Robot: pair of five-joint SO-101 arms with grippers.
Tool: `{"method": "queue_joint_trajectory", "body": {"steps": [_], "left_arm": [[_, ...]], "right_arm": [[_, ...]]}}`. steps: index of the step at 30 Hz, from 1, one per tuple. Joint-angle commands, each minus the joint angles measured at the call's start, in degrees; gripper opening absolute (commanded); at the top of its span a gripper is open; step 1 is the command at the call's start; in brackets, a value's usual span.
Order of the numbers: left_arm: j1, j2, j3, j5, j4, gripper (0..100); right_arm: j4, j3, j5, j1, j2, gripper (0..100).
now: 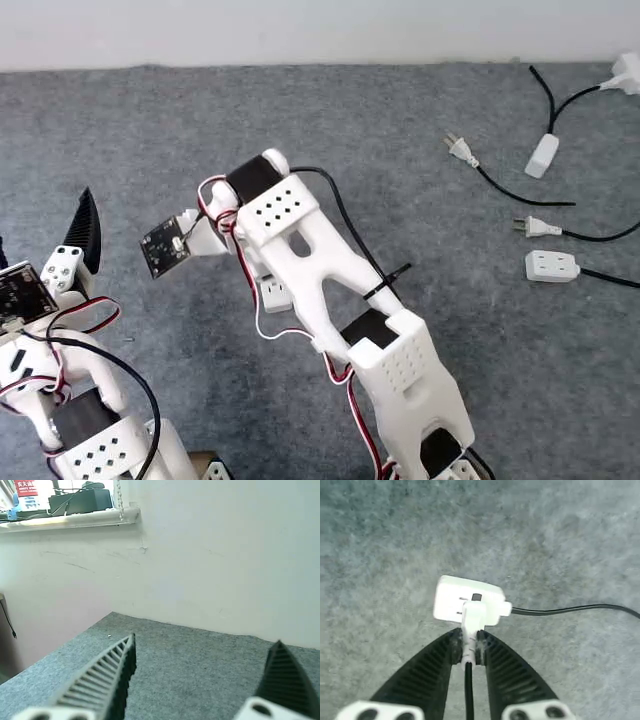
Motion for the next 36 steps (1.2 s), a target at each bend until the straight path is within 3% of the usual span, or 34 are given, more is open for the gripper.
{"method": "queue_joint_trajectory", "body": {"steps": [1,10,36], "left_arm": [[-0.2,-0.6,-0.7,0.7,-1.8,40],[-0.2,-0.6,-0.8,0.7,-1.8,40],[-0.3,-0.6,-0.8,0.6,-1.8,40]], "right_arm": [[2.6,2.1,-0.7,0.5,-5.8,0.9],[2.6,7.8,-0.7,0.6,-10.3,0.9],[-1.5,8.8,-0.4,1.5,-4.1,0.9]]}}
